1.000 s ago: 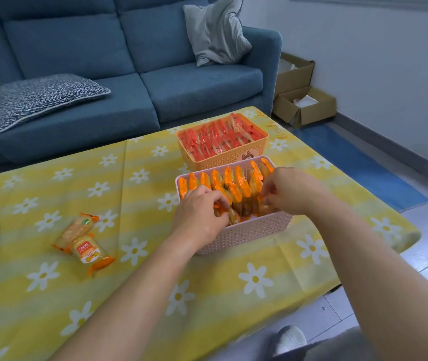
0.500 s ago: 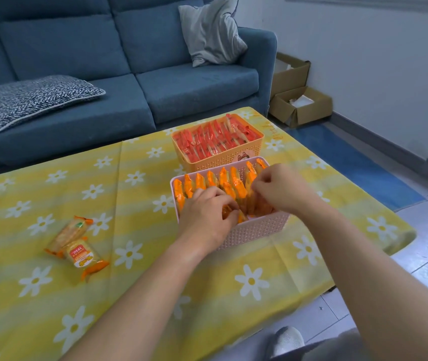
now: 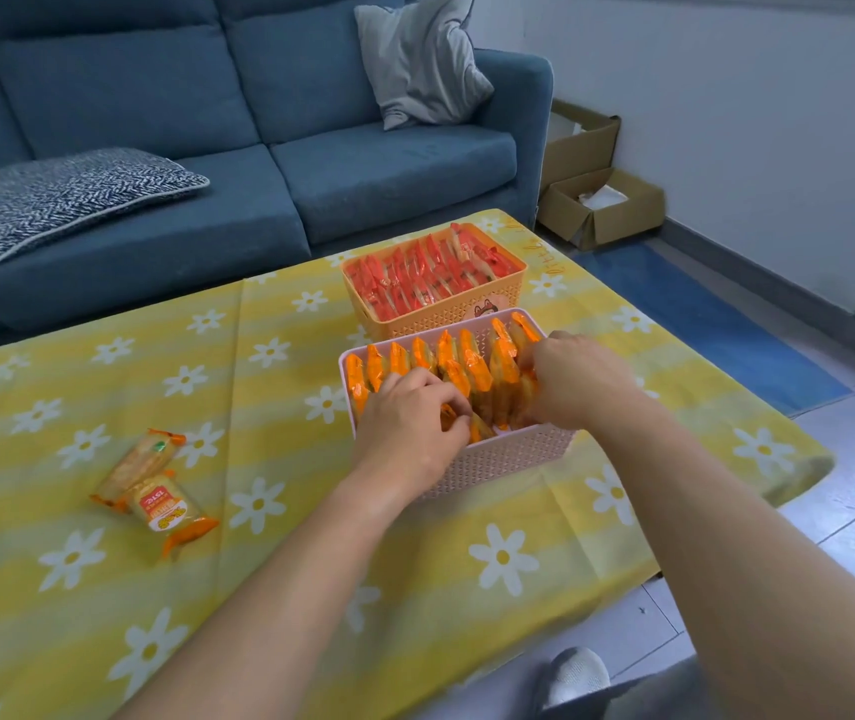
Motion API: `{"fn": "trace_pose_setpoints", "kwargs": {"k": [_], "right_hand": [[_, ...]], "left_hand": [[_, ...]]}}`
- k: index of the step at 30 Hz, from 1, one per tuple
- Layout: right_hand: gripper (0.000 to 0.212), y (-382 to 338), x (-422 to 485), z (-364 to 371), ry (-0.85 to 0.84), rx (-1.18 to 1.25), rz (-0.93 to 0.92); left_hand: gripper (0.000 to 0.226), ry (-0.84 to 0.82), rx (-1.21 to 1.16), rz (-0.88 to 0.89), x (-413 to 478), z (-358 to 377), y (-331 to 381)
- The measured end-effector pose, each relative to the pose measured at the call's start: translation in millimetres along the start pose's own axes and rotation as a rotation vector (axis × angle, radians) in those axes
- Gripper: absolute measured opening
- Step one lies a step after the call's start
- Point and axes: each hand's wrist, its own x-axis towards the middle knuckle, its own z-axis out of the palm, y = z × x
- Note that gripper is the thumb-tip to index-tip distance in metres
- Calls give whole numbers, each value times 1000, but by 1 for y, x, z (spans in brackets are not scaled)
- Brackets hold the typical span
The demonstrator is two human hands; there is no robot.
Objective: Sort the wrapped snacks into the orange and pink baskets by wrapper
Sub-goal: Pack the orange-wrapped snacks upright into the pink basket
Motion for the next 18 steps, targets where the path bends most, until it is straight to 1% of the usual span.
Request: {"fn": "trace_pose_setpoints", "kwargs": {"k": [2, 5, 8, 10, 12, 14, 17, 18], "right_hand": [[31, 1, -2, -5, 1, 16, 0], [39, 7, -5, -18, 43, 50, 6], [46, 12, -11, -36, 34, 78, 6], [50, 13, -16, -45, 12, 169, 11], [50, 10, -19, -47, -30, 276, -15], [51, 3, -21, -40, -83, 324, -48], [56, -5, -18, -25, -103, 349, -45], [57, -6, -17, -22, -111, 391, -38]], "left_hand": [[11, -4, -10, -3, 0, -1, -1], [11, -11, -15, -13, 0, -1, 0], [12, -8, -13, -18, 1, 0, 0], [12, -9, -18, -24, 1, 0, 0], [11, -13, -38, -33, 1, -1, 1], [9, 8, -72, -43, 2, -1, 2], [18, 87, -118, -20, 2, 0, 7], [23, 98, -131, 6, 3, 1, 9]]}}
